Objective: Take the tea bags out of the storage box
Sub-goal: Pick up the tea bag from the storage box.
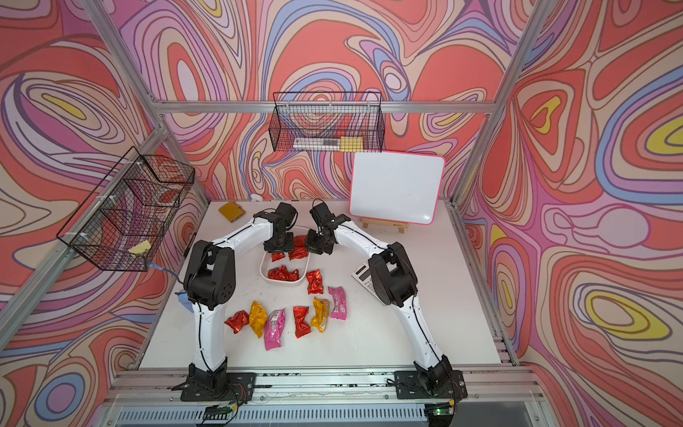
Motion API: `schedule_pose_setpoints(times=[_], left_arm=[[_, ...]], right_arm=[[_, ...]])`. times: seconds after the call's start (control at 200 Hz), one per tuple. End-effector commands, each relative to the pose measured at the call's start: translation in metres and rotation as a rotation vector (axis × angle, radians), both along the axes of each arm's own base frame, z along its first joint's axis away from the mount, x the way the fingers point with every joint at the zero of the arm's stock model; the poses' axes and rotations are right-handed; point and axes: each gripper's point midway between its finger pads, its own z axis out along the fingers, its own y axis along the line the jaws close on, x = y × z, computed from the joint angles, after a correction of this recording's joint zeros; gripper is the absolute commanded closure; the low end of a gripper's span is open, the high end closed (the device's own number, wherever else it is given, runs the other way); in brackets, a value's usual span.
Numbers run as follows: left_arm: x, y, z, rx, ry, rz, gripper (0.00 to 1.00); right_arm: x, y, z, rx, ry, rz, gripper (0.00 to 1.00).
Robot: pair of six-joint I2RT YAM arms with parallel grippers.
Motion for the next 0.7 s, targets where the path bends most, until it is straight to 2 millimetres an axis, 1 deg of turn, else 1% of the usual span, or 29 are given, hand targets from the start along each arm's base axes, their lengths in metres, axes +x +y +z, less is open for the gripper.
schedule_pose_setpoints(times=[0.0,0.065,0.16,0.22,0.275,0.366,0.406,0.476,0.536,0.556,0.636,0.696], left_arm=[[0.000,0.004,-0.010,0.042,0.027,-0.008,0.68],[0.001,0.004,-0.012,0.045,0.024,-0.006,0.73],[0.003,0.004,-0.011,0.045,0.022,-0.007,0.84],[0.004,0.003,-0.005,0.037,0.009,-0.007,0.90],[0.004,0.002,0.003,0.030,-0.006,-0.006,0.94],[0.003,-0.001,0.023,0.001,-0.039,-0.009,0.98],[0.002,-0.002,0.032,-0.015,-0.054,-0.009,0.99],[-0.004,-0.004,0.054,-0.052,-0.091,-0.003,1.00],[-0.014,-0.003,0.068,-0.083,-0.111,0.007,1.00],[-0.018,-0.003,0.076,-0.095,-0.125,0.007,1.00],[-0.036,0.002,0.096,-0.120,-0.159,0.020,1.00],[-0.051,0.008,0.106,-0.126,-0.176,0.027,1.00]], right_arm=[[-0.004,-0.008,0.001,-0.036,0.025,-0.011,0.95],[-0.004,-0.008,0.001,-0.035,0.024,-0.012,0.95],[-0.003,-0.009,0.001,-0.037,0.025,-0.010,0.95],[-0.003,-0.010,0.002,-0.037,0.024,-0.011,0.95],[-0.002,-0.010,0.003,-0.037,0.020,-0.012,0.95],[-0.001,-0.012,0.002,-0.040,0.019,-0.012,0.95],[0.000,-0.012,0.002,-0.042,0.017,-0.012,0.95],[0.001,-0.014,0.000,-0.046,0.016,-0.012,0.96],[0.002,-0.015,0.000,-0.048,0.014,-0.012,0.96],[0.002,-0.015,0.000,-0.049,0.013,-0.010,0.95],[0.003,-0.016,0.000,-0.052,0.007,-0.006,0.95],[0.004,-0.017,0.001,-0.052,0.004,-0.003,0.95]])
